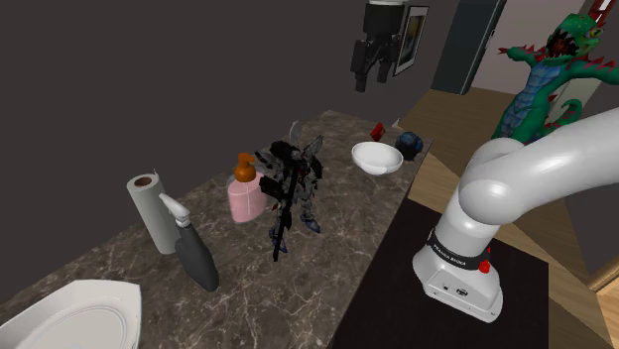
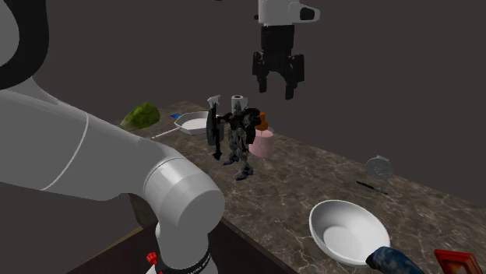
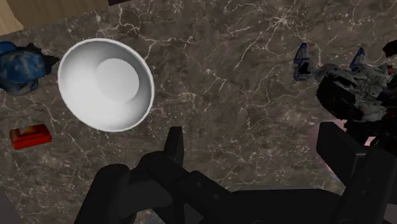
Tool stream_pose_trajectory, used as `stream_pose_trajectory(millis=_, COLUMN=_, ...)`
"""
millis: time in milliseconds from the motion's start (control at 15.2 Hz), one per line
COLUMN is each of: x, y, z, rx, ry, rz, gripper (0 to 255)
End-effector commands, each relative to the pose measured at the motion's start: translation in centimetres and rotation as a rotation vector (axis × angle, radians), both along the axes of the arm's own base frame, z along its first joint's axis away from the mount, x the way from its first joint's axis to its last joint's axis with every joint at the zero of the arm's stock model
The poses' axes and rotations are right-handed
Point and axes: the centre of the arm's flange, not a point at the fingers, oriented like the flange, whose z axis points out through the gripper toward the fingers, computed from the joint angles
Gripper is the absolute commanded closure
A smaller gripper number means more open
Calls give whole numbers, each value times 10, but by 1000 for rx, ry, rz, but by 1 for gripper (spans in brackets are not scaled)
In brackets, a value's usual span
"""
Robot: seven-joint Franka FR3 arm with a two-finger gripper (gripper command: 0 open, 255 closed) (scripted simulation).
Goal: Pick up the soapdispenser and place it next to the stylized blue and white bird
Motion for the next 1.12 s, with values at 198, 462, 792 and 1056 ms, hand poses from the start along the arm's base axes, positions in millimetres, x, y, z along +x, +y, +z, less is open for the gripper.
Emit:
stream_pose_trajectory(millis=198, x=21, y=31, z=-17, rx=-17, ry=1, rz=-5, gripper=0)
stream_pose_trajectory(millis=462, x=50, y=73, z=-41, rx=-39, ry=3, rz=-12, gripper=0)
stream_pose_trajectory(millis=792, x=86, y=123, z=-72, rx=-67, ry=4, rz=-21, gripper=0)
stream_pose_trajectory(millis=1056, x=115, y=163, z=-98, rx=-89, ry=6, rz=-28, gripper=0)
